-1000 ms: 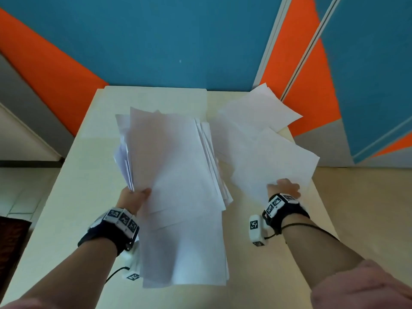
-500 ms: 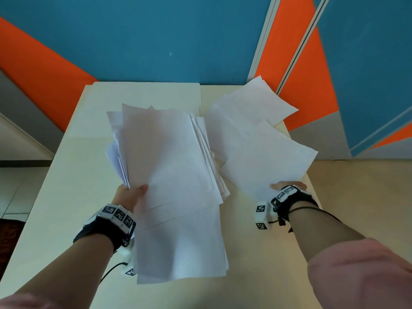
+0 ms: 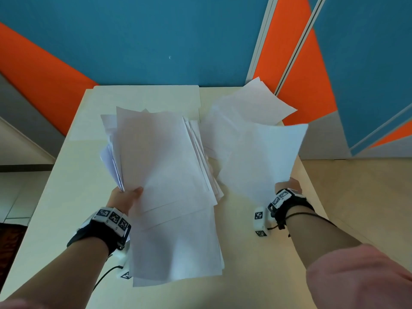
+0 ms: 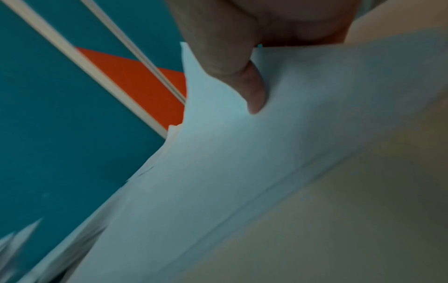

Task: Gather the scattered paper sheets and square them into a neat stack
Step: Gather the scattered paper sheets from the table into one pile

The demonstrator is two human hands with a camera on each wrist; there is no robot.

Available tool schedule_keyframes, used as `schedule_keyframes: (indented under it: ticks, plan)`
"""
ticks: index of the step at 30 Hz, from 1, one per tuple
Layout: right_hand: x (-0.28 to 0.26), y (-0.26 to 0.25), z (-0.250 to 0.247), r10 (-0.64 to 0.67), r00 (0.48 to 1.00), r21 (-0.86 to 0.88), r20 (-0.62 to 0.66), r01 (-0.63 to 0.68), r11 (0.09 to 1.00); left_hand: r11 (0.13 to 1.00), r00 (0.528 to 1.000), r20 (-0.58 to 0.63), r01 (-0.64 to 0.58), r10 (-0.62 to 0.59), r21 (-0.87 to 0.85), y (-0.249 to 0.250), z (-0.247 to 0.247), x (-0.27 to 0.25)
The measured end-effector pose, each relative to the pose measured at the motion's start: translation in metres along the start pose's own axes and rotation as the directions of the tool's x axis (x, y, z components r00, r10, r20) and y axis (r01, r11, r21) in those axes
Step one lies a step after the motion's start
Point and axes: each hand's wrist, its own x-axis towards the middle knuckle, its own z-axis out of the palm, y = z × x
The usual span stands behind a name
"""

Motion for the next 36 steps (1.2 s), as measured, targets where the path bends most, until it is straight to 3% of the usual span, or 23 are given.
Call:
schedule_keyframes:
  ticks: [2, 9, 14, 16, 19, 24, 28, 32, 36]
  plan:
    - [-0.004, -0.003, 0.004, -0.051, 0.997, 0.084, -0.065, 0.056, 0.995, 1.0, 1.0, 0.002, 0.007, -0.007, 0.0, -0.001, -0.002, 0.003]
    - [-0.01, -0.004, -0.005, -0.126, 0.98, 0.337, 0.151, 0.068, 0.939, 0.997, 0.999, -0.019, 0.04, -0.039, 0.062, 0.002, -0.011, 0.005]
    - [0.008, -0.006, -0.008, -0.094, 0.994, 0.466, 0.051, 0.06, 0.883, 0.995, 0.997, -0.056, 0.047, -0.043, 0.083, 0.012, -0.024, 0.001]
    - [0.006, -0.015, -0.009, -0.135, 0.986, 0.442, 0.096, 0.079, 0.894, 0.997, 0.997, -0.065, 0.042, -0.038, 0.07, 0.016, -0.026, -0.001]
    - [-0.019, -0.036, 0.006, -0.244, 0.926, 0.441, 0.289, 0.097, 0.892, 0.997, 0.999, -0.028, 0.025, -0.023, 0.07, 0.019, -0.02, -0.006]
    - [-0.055, -0.055, 0.047, -0.328, 0.769, 0.42, 0.548, 0.086, 0.904, 0.999, 0.995, 0.093, 0.041, -0.038, -0.031, 0.021, 0.004, -0.017]
    - [-0.059, -0.064, 0.067, -0.354, 0.732, 0.332, 0.582, 0.183, 0.925, 0.995, 0.985, 0.152, 0.089, -0.083, -0.037, 0.022, 0.011, -0.011]
    - [-0.052, -0.078, 0.07, -0.423, 0.713, 0.365, 0.559, 0.245, 0.898, 0.983, 0.97, 0.203, 0.154, -0.133, -0.096, 0.026, 0.013, -0.007]
    - [-0.046, -0.093, 0.067, -0.494, 0.641, 0.397, 0.587, 0.303, 0.866, 0.997, 0.982, 0.186, 0.031, -0.017, -0.071, 0.027, 0.024, -0.014]
